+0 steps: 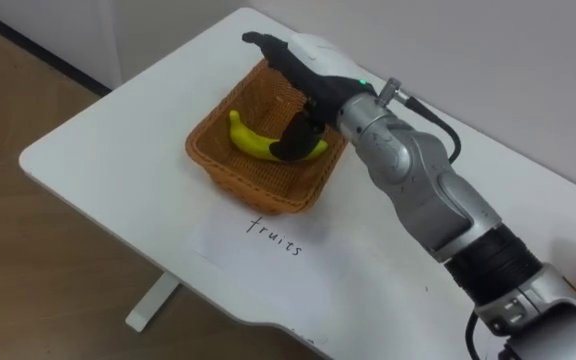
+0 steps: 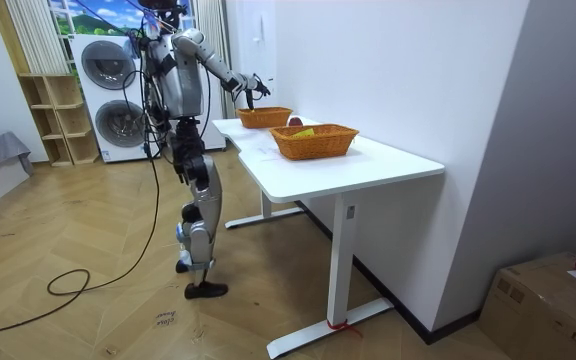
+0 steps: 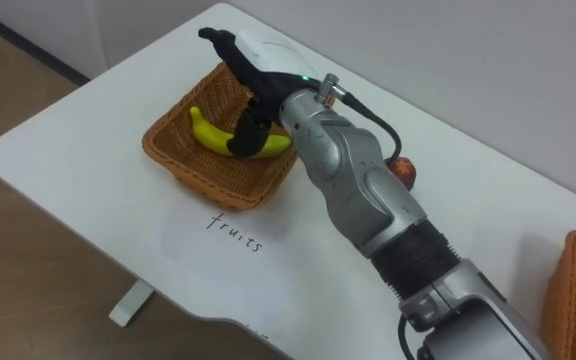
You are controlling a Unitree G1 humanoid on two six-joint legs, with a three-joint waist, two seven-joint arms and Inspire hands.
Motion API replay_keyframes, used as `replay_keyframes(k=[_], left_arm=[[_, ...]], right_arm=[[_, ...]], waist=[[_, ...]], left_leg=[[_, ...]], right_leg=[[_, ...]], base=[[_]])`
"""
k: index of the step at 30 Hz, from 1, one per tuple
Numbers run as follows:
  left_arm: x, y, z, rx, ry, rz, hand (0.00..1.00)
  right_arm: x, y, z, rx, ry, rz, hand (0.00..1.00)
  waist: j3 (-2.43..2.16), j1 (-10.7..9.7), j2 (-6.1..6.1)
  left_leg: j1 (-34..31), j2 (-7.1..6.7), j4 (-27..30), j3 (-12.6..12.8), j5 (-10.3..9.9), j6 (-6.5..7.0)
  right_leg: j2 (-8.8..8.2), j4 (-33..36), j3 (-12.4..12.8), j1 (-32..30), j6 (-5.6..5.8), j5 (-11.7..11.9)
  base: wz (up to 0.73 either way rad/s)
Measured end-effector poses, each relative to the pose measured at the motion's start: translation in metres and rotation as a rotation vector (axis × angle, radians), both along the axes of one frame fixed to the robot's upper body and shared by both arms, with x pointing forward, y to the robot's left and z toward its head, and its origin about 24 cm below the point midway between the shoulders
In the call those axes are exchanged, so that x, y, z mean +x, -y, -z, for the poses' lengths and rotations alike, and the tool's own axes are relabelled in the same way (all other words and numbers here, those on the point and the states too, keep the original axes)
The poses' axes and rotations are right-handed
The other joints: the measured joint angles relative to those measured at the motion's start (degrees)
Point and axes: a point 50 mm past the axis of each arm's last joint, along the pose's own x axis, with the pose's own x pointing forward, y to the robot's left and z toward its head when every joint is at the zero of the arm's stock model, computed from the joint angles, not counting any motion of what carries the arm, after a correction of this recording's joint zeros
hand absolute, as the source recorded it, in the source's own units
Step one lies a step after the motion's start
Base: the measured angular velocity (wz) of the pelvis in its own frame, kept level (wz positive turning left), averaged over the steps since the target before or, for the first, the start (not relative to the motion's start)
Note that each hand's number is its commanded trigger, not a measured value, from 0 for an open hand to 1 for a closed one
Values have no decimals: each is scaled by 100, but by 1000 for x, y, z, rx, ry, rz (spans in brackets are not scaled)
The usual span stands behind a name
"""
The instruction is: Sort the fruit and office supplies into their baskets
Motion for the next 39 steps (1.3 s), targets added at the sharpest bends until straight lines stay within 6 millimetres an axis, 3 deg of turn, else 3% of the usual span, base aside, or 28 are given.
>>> replay_keyframes(k=[10,16,24,30,35,39], left_arm=[[-4,-1,0,4,-10,-5,0],[-12,-2,2,7,-35,-14,0],[-26,4,5,-2,-52,-28,0],[-26,7,5,-20,-30,-72,0],[-27,8,6,-23,-36,-74,0],[-27,15,8,-42,-36,-80,0]], right_arm=[[1,3,-1,28,-9,0,0],[1,5,-3,86,-15,6,0],[6,19,-17,369,-10,32,0],[9,39,-23,525,14,114,0],[9,46,-23,598,29,168,0],[5,56,-10,713,-17,221,0]], waist=[[24,-4,46],[15,-53,122],[5,-382,304],[-62,-520,432],[-57,-648,476],[-49,-659,579]], left_leg=[[-2,-2,-4,-5,0,0],[15,-5,0,22,1,0],[78,-14,26,69,1,0],[113,0,22,147,0,-3],[150,1,15,178,0,-3],[226,1,0,197,0,-2]], right_leg=[[1,-11,4,-3,0,0],[-1,-10,-5,10,0,0],[2,-97,48,142,-2,1],[18,-88,117,150,-24,15],[18,-89,161,171,-24,15],[13,-96,176,232,-23,15]], base=[[0],[0],[-1],[-5],[-3],[-1]])
